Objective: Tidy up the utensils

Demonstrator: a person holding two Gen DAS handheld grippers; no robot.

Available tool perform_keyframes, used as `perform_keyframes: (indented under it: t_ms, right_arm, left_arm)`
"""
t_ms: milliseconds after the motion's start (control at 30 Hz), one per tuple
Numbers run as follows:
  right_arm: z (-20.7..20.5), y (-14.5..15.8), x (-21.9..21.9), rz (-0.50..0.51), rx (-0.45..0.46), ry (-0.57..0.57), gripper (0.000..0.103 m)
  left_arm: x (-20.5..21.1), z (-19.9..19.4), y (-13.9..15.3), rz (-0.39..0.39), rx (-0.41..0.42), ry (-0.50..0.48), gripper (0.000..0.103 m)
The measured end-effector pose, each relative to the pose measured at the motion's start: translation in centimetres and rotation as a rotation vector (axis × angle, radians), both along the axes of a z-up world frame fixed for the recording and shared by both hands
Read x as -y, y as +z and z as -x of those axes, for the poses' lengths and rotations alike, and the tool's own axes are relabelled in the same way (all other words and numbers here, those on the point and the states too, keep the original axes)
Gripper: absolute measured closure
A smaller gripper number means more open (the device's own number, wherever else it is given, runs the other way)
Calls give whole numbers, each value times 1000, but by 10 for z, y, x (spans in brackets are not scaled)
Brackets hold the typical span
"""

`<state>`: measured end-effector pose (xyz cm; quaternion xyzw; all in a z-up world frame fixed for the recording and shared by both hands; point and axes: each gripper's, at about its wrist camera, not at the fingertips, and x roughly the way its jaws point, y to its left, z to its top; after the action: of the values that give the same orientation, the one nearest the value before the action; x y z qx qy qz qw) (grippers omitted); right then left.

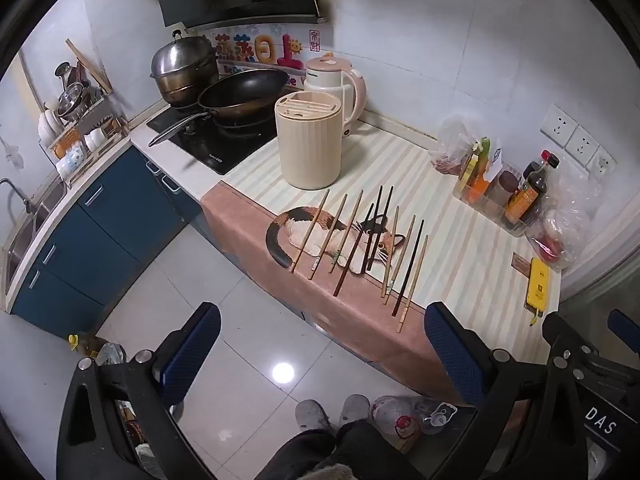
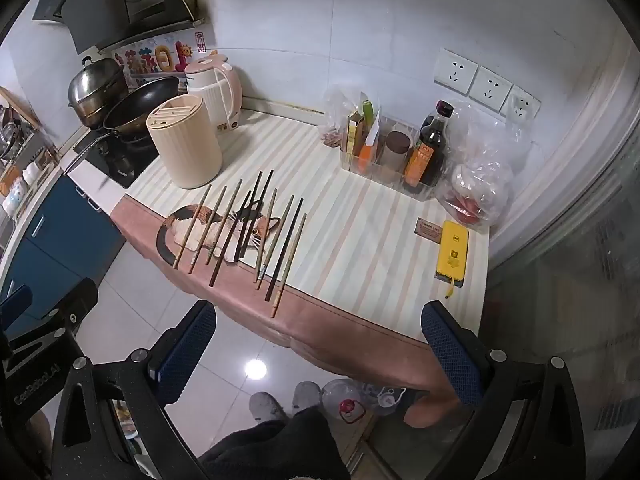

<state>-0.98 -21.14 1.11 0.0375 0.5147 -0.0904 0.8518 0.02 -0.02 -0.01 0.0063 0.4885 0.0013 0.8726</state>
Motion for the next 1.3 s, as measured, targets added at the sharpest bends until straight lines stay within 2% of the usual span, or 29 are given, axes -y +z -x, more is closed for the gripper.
perform_keyframes:
  t_ms: [1300]
  right_arm:
    - [-2, 5, -8, 28, 0, 7, 0]
  left_arm:
    - [-8, 1, -4, 22, -6, 4, 0]
